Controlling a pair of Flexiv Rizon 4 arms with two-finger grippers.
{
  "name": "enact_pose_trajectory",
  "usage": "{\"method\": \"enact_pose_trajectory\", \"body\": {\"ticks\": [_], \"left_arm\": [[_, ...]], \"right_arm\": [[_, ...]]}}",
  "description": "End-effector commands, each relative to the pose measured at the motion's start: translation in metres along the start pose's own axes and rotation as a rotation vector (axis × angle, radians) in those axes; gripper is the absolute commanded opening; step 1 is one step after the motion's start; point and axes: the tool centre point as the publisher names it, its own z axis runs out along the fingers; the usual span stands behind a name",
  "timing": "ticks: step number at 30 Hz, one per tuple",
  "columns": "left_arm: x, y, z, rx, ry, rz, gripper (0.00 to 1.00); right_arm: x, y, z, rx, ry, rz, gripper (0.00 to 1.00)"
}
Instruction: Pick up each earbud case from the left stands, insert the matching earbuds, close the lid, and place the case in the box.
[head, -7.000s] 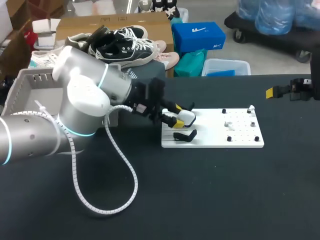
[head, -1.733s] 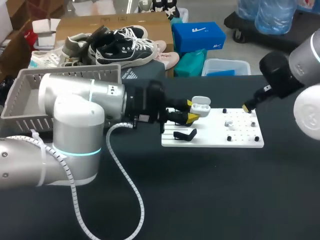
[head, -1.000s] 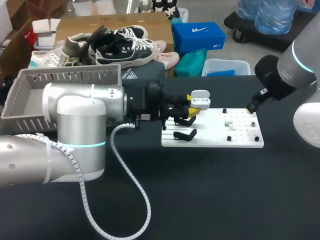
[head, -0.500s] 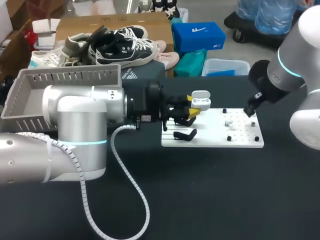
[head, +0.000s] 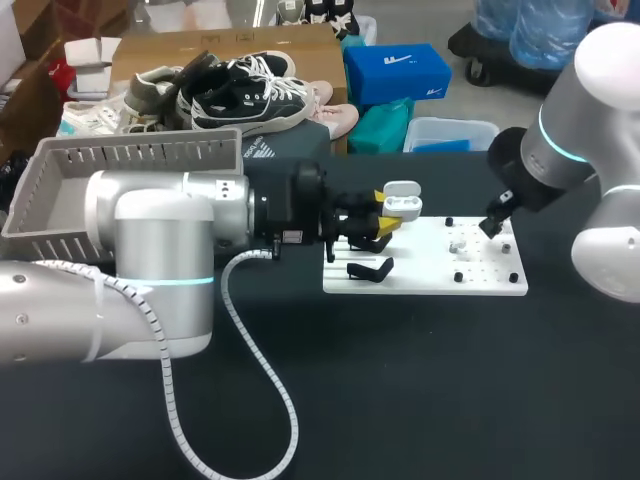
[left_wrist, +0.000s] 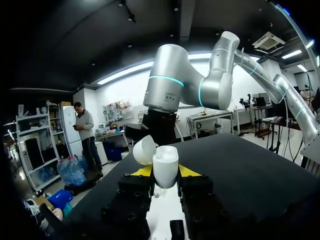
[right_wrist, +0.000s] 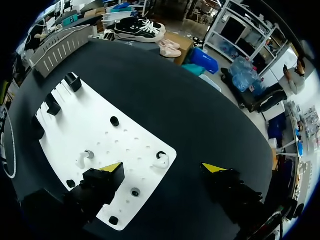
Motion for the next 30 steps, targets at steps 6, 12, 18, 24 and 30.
{"method": "enact_pose_trajectory", "body": {"ticks": [6,12,18,24,30], "left_arm": [[0.0007,-0.0009,0.0000,-0.004,-0.003,0.002,0.00],[0.0007,-0.0009,0.0000,-0.004,-0.003,0.002,0.00],[0.0007,-0.0009,0.0000,-0.004,-0.003,0.002,0.00],[0.0007,-0.0009,0.0000,-0.004,-0.003,0.002,0.00],[0.0007,-0.0009,0.0000,-0.004,-0.003,0.002,0.00]], "right_arm": [[-0.0026,0.0013,0.0016,0.015,-0.004,0.010,0.72],[-0.0044,0.0035,0.0040,0.018,0.004,0.007,0.49],[-0.0045,0.0037,0.0041,0.022,0.005,0.010,0.47],[-0.0039,0.0045,0.0046,0.026,0.010,0.013,0.41],[-0.0021,0.0049,0.0052,0.025,0.009,0.025,0.39]]}}
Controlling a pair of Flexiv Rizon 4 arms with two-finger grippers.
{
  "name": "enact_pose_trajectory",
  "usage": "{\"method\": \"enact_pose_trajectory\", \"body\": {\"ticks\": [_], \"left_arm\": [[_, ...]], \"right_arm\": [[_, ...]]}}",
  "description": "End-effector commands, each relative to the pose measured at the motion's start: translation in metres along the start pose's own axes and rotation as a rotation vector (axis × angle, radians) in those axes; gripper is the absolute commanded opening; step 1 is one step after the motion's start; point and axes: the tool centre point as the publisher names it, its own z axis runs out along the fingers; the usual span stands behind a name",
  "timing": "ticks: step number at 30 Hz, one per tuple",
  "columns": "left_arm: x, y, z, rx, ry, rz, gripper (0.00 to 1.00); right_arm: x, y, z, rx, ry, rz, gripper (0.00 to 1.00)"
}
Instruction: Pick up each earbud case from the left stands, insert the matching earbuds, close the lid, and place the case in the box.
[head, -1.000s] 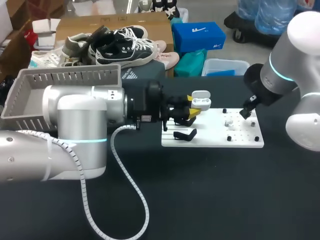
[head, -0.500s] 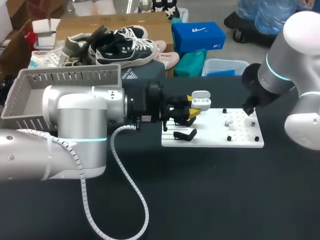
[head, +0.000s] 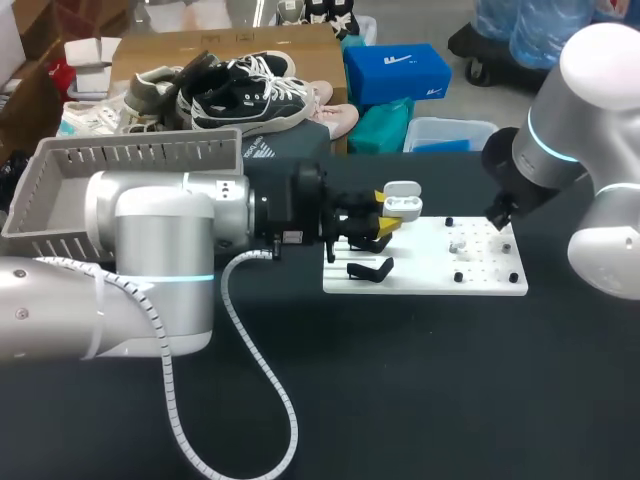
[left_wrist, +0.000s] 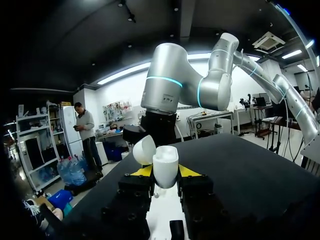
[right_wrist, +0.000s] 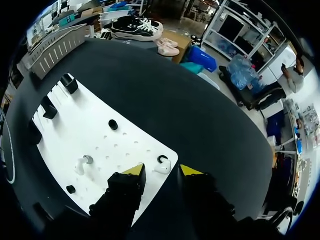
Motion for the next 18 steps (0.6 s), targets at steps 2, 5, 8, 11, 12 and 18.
{"method": "enact_pose_trajectory", "body": {"ticks": [2,5,8,11,12,18], "left_arm": [[0.0006,-0.0006,-0.0004,-0.002,-0.003,0.002,0.00],[0.0006,-0.0006,-0.0004,-0.002,-0.003,0.002,0.00],[0.0006,-0.0006,-0.0004,-0.002,-0.003,0.002,0.00],[0.0006,-0.0006,-0.0004,-0.002,-0.003,0.002,0.00],[0.0006,-0.0006,-0.0004,-0.002,-0.003,0.002,0.00],[0.0006,-0.0006,-0.0004,-0.002,-0.003,0.002,0.00]], "right_arm": [[0.0021,0.0023,0.0010,0.011,-0.005,0.013,0.39],[0.0022,0.0017,0.0018,0.012,-0.002,0.016,0.38],[0.0018,0.0012,0.0026,0.012,0.001,0.021,0.36],[0.0012,0.0011,0.0038,0.012,0.001,0.024,0.36],[0.0007,0.0012,0.0050,0.011,0.002,0.025,0.35],[-0.0009,0.0018,0.0072,0.010,0.003,0.027,0.26]]}}
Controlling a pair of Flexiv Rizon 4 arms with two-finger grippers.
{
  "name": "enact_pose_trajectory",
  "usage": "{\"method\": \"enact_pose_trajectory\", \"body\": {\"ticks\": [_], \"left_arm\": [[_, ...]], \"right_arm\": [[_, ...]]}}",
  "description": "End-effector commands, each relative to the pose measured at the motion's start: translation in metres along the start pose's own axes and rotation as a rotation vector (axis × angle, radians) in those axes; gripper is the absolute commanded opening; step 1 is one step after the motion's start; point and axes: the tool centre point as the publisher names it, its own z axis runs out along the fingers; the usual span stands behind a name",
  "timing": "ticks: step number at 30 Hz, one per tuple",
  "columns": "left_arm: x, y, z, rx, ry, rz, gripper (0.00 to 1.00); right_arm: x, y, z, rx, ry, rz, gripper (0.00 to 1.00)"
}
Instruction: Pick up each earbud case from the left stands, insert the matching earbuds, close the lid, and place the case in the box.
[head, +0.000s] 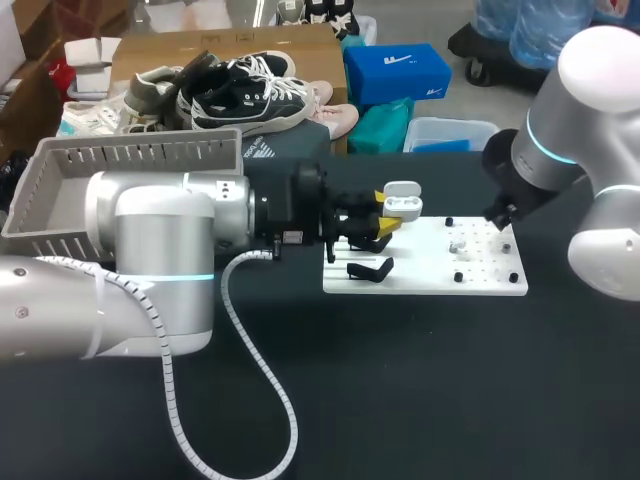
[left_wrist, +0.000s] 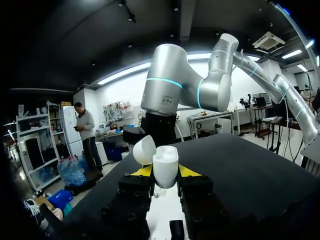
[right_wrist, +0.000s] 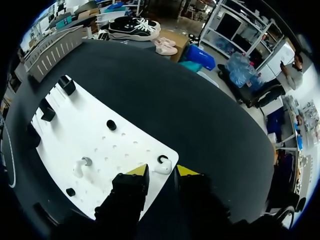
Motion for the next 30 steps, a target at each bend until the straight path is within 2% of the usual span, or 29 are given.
{"method": "enact_pose_trajectory", "body": {"ticks": [1,6,7,9,10,17,30], "left_arm": [[0.001,0.000,0.000,-0.001,-0.003,0.002,0.00],[0.001,0.000,0.000,-0.001,-0.003,0.002,0.00],[0.001,0.000,0.000,-0.001,-0.003,0.002,0.00],[0.001,0.000,0.000,-0.001,-0.003,0.002,0.00],[0.001,0.000,0.000,-0.001,-0.003,0.002,0.00],[0.001,0.000,0.000,-0.001,-0.003,0.002,0.00],[0.001,0.000,0.000,-0.001,-0.003,0.002,0.00]], "right_arm": [[-0.002,0.002,0.004,0.008,0.001,0.003,0.24],[-0.003,0.002,0.005,0.008,0.004,0.003,0.18],[-0.003,0.002,0.005,0.008,0.004,0.003,0.15],[-0.003,0.002,0.005,0.009,0.005,0.004,0.02],[-0.003,0.002,0.005,0.009,0.005,0.005,0.00],[-0.002,0.001,0.002,0.014,0.001,0.012,0.00],[0.007,0.010,-0.036,0.053,-0.032,0.030,0.00]]}}
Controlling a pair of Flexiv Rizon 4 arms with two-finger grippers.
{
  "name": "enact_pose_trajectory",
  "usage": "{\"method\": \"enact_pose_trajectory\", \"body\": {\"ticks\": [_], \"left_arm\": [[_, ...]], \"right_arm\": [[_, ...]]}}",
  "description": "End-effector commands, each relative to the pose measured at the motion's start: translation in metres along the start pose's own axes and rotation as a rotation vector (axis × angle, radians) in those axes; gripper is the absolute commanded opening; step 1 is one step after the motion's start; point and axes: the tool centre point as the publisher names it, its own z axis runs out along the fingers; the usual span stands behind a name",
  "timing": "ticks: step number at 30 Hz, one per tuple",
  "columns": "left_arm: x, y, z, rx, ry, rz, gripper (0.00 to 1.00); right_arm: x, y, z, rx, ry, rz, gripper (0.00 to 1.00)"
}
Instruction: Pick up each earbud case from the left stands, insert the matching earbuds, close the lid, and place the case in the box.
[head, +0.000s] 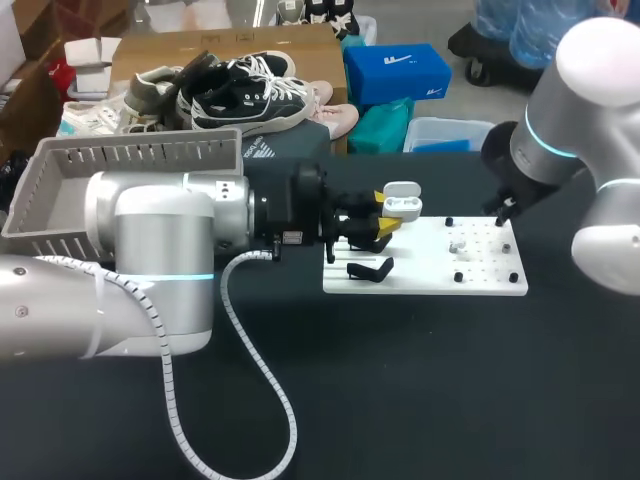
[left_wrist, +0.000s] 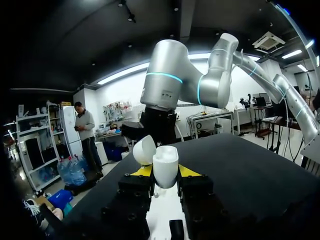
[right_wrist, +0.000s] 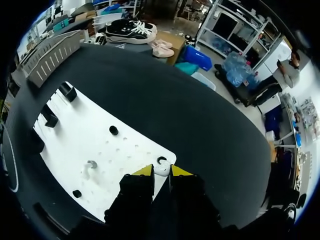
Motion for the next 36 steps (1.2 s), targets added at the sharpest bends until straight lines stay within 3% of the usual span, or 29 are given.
{"method": "enact_pose_trajectory", "body": {"ticks": [1,17,36], "left_arm": [[0.001,0.000,0.000,-0.001,-0.003,0.002,0.00],[0.001,0.000,0.000,-0.001,-0.003,0.002,0.00],[0.001,0.000,0.000,-0.001,-0.003,0.002,0.00]], "right_arm": [[0.014,0.010,-0.023,0.035,-0.027,0.008,0.00],[0.041,0.060,-0.076,0.064,-0.049,-0.012,0.00],[0.042,0.061,-0.076,0.061,-0.050,-0.010,0.00]]}}
